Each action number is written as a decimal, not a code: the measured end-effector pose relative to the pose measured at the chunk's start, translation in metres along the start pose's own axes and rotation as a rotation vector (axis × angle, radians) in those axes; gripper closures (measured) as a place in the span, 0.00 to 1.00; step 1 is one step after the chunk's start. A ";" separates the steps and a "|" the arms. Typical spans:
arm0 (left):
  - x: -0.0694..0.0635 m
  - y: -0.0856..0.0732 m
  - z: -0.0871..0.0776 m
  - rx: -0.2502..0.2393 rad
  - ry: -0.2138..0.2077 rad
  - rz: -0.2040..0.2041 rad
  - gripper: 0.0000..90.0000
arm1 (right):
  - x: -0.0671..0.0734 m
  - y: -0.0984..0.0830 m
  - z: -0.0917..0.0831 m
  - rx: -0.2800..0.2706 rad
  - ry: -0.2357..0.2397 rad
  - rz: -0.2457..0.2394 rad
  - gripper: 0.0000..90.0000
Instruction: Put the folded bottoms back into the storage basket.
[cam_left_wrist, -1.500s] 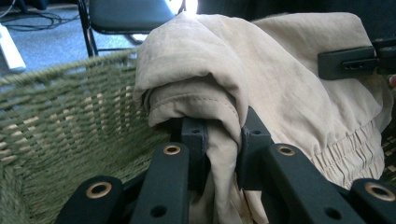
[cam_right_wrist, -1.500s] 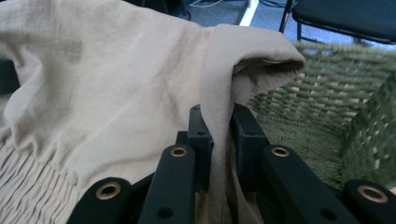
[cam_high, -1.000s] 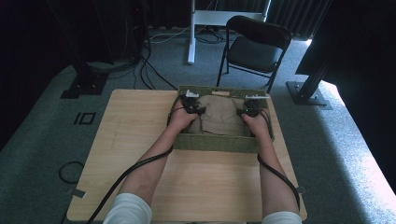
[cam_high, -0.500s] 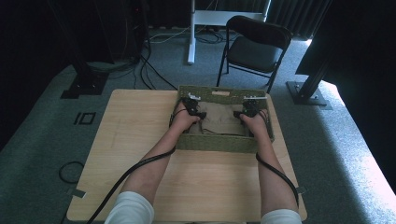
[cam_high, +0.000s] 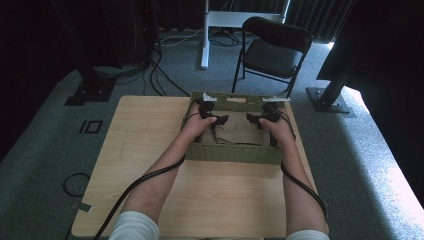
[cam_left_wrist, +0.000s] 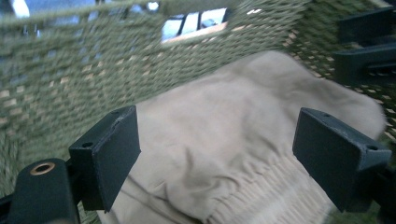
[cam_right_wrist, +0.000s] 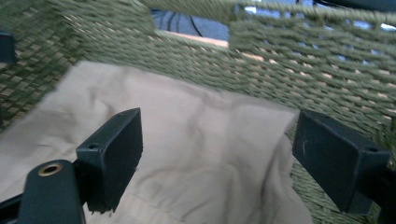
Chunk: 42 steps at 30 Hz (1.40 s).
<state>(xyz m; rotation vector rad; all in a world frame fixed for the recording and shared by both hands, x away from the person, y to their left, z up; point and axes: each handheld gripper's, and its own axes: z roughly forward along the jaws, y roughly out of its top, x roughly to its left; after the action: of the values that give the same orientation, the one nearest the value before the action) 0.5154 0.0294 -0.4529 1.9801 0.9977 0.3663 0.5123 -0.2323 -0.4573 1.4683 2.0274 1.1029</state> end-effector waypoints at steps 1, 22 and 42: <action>0.000 0.000 0.000 0.000 0.000 0.000 0.18 | 0.001 0.001 -0.002 -0.002 0.002 0.004 0.18; -0.027 -0.009 -0.065 -0.061 -0.050 0.022 0.18 | 0.033 0.003 -0.056 -0.093 0.088 0.000 0.17; -0.068 -0.043 -0.108 -0.118 -0.099 0.087 0.18 | 0.065 -0.040 -0.111 -0.183 0.119 -0.177 0.14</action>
<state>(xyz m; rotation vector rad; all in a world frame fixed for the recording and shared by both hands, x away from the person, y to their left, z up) 0.3880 0.0525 -0.4165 1.9198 0.8118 0.3625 0.3858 -0.2178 -0.4136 1.1356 2.0291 1.2884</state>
